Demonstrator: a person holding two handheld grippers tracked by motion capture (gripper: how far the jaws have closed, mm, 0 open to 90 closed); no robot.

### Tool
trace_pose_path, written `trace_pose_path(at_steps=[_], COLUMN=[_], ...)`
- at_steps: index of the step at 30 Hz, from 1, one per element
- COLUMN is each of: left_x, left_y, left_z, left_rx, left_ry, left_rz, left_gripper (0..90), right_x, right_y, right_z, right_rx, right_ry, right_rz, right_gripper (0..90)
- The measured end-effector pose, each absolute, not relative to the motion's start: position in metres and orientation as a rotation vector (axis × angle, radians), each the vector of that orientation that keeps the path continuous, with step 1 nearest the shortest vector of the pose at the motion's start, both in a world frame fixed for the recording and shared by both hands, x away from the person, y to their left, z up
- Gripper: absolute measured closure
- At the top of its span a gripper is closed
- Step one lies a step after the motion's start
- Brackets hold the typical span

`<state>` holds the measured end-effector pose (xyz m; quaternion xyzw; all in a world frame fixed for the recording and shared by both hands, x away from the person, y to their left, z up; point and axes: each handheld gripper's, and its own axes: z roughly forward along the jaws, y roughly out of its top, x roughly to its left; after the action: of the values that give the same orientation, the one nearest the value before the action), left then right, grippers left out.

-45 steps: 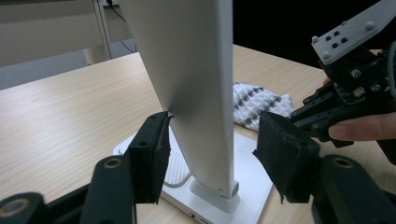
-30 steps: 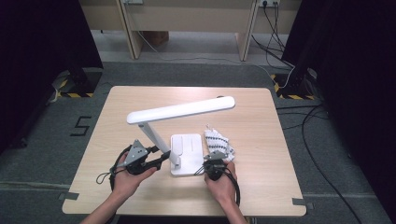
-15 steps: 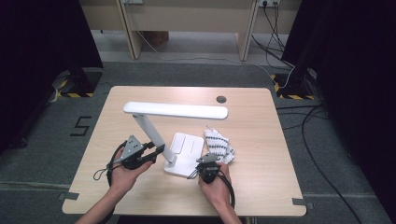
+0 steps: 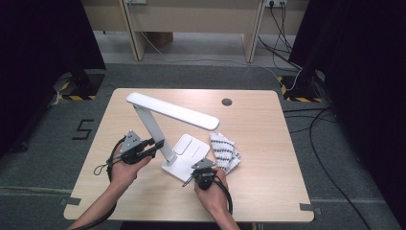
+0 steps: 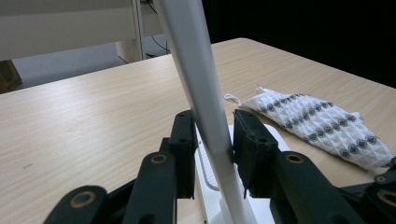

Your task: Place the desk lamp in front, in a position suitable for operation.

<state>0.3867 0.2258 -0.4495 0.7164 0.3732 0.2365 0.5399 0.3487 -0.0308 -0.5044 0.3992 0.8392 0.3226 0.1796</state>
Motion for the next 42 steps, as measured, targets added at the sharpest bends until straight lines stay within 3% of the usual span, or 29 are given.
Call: trace_pose_path(at_steps=[24, 35, 42], left_x=[0.413, 0.374, 0.358], left_y=[0.232, 0.230, 0.230], left_z=[-0.449, -0.449, -0.449], left_rx=[1.696, 1.669, 1.687], left_ry=[0.903, 1.012, 1.011], left_rz=[0.519, 0.679, 0.713], left_gripper=[71.2, 69.7, 67.5], right_x=[0.356, 0.355, 0.357], right_y=[-0.013, -0.015, -0.017], right_z=[-0.503, -0.506, -0.506], right_rx=[1.112, 1.130, 1.139], right_ry=[2.382, 2.380, 2.365], right_rz=[0.949, 0.940, 0.928], right_gripper=[90.0, 89.1, 88.4])
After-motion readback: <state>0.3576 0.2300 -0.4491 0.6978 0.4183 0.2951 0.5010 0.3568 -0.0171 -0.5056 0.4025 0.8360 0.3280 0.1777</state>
